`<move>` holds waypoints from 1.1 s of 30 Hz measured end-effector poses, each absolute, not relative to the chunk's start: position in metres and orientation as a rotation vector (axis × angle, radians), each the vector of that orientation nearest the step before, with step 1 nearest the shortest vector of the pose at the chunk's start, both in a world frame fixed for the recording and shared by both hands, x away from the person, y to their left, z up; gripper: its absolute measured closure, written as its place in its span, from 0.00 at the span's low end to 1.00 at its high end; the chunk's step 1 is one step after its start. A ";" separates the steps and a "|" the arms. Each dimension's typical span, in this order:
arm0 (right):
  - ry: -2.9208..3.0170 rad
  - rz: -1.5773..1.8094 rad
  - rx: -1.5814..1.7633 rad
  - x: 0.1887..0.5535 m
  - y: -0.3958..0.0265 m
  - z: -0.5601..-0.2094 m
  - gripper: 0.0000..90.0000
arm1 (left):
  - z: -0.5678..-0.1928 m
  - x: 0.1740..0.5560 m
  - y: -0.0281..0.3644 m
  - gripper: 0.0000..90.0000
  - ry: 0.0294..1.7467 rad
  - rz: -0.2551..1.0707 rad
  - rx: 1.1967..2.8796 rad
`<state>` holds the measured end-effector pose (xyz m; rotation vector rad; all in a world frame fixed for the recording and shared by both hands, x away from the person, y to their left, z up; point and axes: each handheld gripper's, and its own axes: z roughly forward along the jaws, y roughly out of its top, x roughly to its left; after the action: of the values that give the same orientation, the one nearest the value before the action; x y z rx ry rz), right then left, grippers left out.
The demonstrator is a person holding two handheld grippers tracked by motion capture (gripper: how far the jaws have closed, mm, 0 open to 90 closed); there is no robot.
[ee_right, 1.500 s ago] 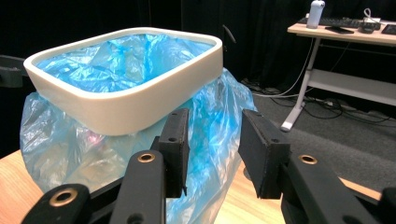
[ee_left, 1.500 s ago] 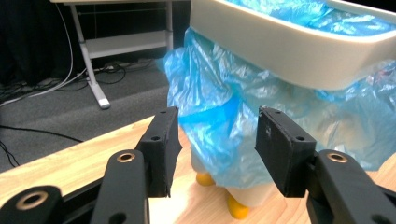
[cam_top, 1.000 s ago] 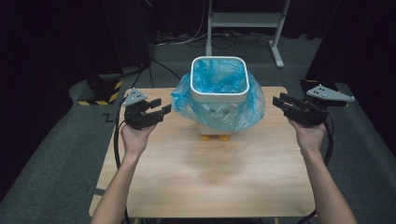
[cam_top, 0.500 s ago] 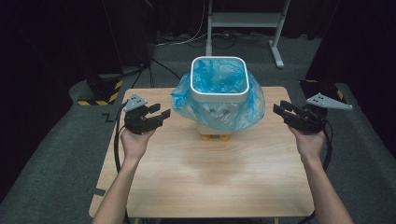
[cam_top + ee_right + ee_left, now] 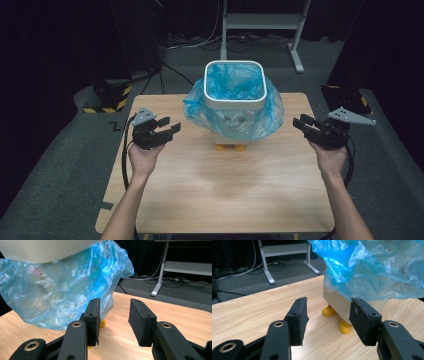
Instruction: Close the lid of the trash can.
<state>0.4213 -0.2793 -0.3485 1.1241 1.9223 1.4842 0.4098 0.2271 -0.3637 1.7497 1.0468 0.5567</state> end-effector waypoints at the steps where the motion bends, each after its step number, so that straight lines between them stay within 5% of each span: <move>1: 1.921 1.485 1.129 0.421 -0.280 -0.350 0.68 | -0.365 0.410 0.227 0.54 1.050 0.552 1.748; 33: 1.931 1.475 1.239 0.417 -0.287 -0.402 0.67 | -0.412 0.404 0.229 0.53 1.138 0.508 1.779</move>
<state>0.4166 -0.2871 -0.4021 1.2390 1.9307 1.4746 0.4041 0.2293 -0.4119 1.7788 1.1381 0.5079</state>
